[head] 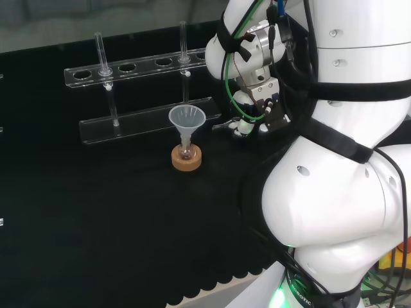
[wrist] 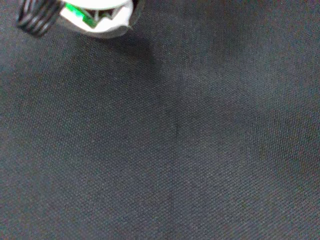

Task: Pick up the weighing funnel.

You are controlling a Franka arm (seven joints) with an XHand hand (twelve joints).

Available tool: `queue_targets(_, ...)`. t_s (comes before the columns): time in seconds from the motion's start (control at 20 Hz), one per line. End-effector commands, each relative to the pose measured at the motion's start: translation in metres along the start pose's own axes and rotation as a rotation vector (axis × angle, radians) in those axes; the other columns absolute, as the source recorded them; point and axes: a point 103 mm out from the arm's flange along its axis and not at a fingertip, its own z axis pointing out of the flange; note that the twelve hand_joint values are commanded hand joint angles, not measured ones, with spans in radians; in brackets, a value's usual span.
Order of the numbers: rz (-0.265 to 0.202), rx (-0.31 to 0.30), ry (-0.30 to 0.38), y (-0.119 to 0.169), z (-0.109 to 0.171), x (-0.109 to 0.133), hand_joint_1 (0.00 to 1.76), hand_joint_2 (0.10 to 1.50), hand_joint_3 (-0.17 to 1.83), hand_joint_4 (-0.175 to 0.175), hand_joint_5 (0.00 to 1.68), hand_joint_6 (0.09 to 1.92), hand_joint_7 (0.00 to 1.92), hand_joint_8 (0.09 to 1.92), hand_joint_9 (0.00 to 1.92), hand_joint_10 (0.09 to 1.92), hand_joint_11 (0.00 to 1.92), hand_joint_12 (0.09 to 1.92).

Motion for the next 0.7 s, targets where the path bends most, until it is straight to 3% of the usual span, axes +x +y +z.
queue_targets(0.05,0.000,0.004,0.000,0.0033,0.0017,-0.0007,0.93,0.61,0.63,-0.012,0.61,0.76,0.40,0.69,0.69,0.55,0.46,1.31)
queue_targets(0.7,0.005,0.012,-0.001,0.0107,0.0005,-0.0027,0.92,0.65,0.66,0.002,0.70,0.83,0.42,0.69,0.71,0.55,0.47,1.31)
